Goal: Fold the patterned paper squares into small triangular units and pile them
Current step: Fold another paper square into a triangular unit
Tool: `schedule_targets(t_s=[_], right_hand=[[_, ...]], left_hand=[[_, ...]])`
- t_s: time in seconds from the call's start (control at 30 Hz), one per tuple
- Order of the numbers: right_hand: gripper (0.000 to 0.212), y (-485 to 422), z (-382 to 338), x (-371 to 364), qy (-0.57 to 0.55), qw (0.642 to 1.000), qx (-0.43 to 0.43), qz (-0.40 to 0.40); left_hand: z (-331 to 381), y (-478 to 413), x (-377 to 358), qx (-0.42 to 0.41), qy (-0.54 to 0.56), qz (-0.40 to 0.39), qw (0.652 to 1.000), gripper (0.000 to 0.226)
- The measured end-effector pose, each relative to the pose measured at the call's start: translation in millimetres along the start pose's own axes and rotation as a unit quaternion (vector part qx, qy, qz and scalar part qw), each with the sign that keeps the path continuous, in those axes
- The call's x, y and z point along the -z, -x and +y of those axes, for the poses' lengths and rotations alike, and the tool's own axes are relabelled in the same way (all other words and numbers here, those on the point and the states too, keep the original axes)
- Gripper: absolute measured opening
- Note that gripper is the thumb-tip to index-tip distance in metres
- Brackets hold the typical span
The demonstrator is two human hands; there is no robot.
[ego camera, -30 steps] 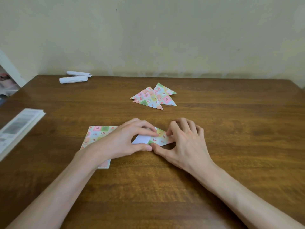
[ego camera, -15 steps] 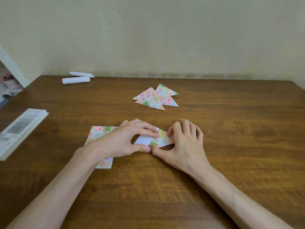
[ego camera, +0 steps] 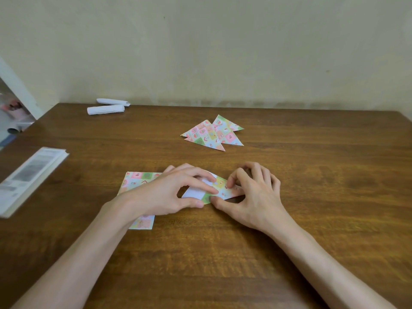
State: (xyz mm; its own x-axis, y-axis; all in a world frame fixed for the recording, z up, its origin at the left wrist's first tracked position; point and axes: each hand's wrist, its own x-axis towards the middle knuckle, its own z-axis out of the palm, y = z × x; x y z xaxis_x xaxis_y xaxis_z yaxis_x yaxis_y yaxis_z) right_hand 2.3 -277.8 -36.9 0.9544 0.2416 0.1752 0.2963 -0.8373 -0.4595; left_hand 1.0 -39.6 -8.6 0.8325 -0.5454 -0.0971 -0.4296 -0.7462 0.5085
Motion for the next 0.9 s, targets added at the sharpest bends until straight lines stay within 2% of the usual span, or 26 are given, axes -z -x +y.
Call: schedule_targets(t_s=[0.23, 0.37, 0.53, 0.7, 0.9], right_hand=[[0.057, 0.8, 2.2, 1.8, 0.002, 1.000, 0.008, -0.006], [0.042, -1.6, 4.9, 6.7, -0.023, 0.999, 0.003, -0.026], [0.048, -1.0, 3.0, 2.6, -0.019, 1.000, 0.006, -0.008], [0.037, -1.4, 6.3, 8.2, -0.029, 0.999, 0.007, -0.015], [0.043, -1.4, 7.3, 4.6, -0.016, 1.000, 0.016, -0.001]], left_hand=[[4.0, -2.2, -3.7, 0.018, 0.007, 0.022, 1.000, 0.033], [5.3, -2.8, -0.9, 0.020, 0.006, 0.011, 1.000, 0.033], [6.5, -3.0, -4.3, 0.016, 0.012, 0.028, 0.999, 0.028], [8.1, -3.5, -8.6, 0.006, 0.001, 0.057, 0.998, 0.025], [10.1, -3.8, -13.2, 0.001, -0.014, 0.084, 0.996, 0.019]])
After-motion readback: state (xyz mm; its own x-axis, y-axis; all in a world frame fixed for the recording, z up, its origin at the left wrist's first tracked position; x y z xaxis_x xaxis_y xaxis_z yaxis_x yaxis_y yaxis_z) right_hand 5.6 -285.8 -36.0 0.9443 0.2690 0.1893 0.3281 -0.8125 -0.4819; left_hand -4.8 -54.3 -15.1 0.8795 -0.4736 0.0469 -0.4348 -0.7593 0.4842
